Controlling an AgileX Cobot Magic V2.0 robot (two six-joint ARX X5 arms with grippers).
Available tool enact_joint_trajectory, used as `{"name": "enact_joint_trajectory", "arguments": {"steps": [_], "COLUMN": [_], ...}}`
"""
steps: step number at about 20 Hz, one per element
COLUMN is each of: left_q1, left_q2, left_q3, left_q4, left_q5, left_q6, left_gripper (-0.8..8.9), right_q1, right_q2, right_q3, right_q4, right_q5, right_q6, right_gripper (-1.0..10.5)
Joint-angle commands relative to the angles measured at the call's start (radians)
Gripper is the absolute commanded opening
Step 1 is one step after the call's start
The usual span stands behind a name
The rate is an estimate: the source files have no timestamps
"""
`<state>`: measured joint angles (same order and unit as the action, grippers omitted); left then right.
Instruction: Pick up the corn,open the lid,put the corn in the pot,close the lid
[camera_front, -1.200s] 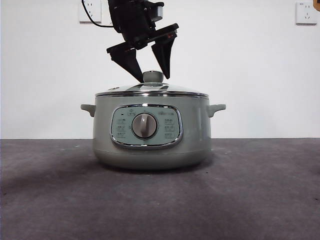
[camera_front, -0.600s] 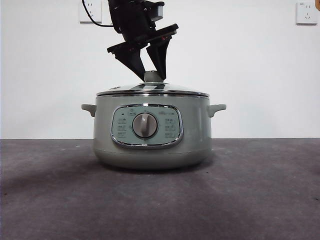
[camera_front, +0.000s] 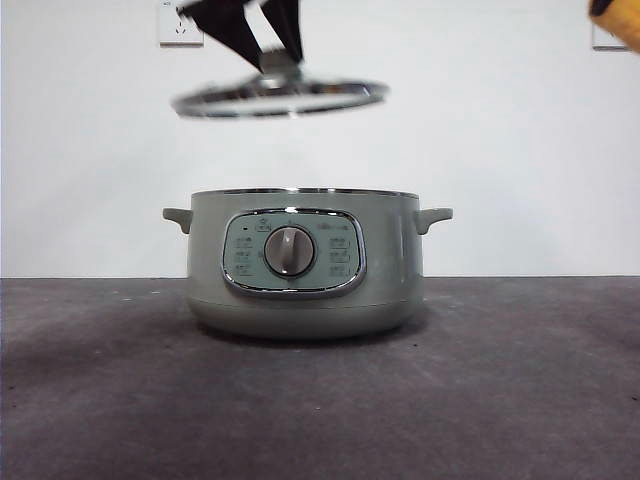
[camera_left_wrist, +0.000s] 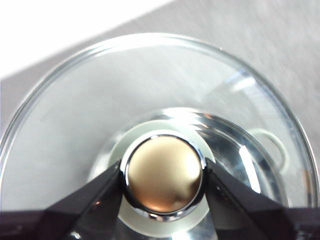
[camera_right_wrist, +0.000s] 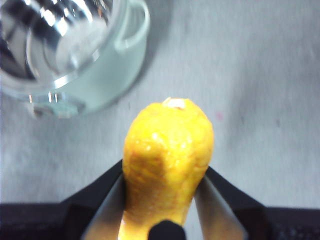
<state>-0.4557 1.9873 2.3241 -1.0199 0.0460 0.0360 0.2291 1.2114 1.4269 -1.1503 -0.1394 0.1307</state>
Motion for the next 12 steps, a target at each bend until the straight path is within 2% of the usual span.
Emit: {"name": "enact_joint_trajectory", "arguments": {"steps": [1,5,12], "left_q1": [0.034,0.116,0.292], "left_q2": [-0.045,-0.103,-0.195], "left_q3": [0.01,0.01,0.01], "left_q4": [0.015,-0.013,-0.09], "left_q5": [-0.023,-0.024,-0.024], "left_q6": [0.03,0.047,0.093], "left_gripper": [-0.13,-0.13,-0.13], "right_q1": [0.021,0.112,0.257], "right_q2": [0.038,0.179,0.619], "right_q3": [0.003,0.101,0.562], "right_q4": [0.073,0.16,0.126], "right_q5": [-0.021,-0.028,-0.028], "right_q6": [0.013,0.035,0.042], "right_gripper": [-0.1,-0.1,-0.1]}}
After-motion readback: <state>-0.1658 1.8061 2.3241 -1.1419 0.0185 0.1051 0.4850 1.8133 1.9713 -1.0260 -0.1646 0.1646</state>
